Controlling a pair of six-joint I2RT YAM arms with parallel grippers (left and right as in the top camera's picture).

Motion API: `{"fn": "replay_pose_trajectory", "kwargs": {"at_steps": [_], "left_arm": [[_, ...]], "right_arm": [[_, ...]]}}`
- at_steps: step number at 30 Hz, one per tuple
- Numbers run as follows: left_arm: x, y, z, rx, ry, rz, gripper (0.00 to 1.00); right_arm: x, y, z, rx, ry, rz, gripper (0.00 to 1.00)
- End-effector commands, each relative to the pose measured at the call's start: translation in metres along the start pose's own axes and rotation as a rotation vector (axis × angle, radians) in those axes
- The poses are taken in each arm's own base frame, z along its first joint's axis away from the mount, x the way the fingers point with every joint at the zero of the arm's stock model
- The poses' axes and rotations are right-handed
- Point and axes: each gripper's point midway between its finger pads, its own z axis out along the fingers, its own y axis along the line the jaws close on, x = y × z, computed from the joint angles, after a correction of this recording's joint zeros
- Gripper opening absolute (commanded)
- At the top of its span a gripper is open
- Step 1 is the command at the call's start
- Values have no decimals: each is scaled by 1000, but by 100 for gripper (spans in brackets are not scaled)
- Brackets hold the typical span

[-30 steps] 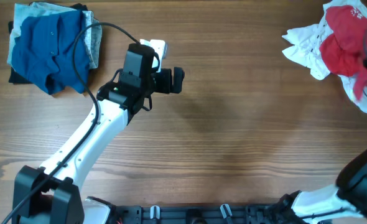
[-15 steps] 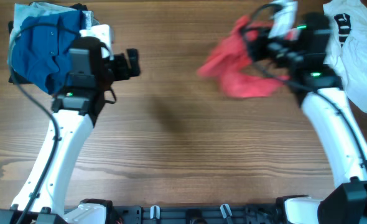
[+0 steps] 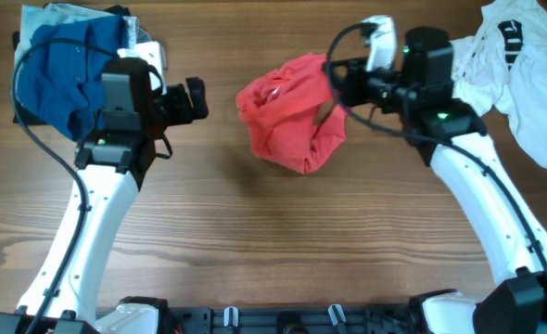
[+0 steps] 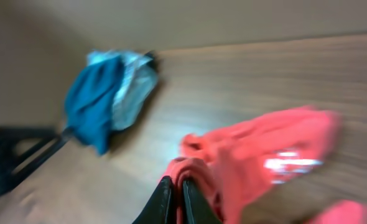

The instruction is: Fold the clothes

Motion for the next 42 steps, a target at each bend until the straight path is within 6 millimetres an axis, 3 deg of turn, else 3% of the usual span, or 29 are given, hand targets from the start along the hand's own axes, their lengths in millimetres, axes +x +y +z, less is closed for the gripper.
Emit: {"fn": "replay_pose_trajectory", "kwargs": {"at_steps": [1,5,7,12,16,20,25,29,35,42], "left_arm": [[0,-25,0,59,5,33,100],[12,-40,8,86,42,60,100],[19,-50,13,103,61,77,100],[50,-83,34,158,132,210,100],[61,-91,47,170,157,225,100],[39,-71,49,123,102,66,100],[20,-24,49,47,75,-118,100],[20,-4,48,26,89,-167,100],[22,2,47,12,99,-177,100],[22,2,48,11,101,-177,100]], "right_arm": [[-33,-70,-30,240,-123,34,7],[-44,-113,-58,314,-167,93,7],[-44,-125,-68,323,-170,114,8],[-28,-156,-86,409,-123,169,12],[-6,-136,-75,316,-16,119,48],[24,-118,-57,264,87,116,64],[59,-91,-19,185,210,86,63],[94,-74,18,131,322,75,59],[138,-67,50,133,441,196,53],[152,-56,56,144,482,262,58]]}}
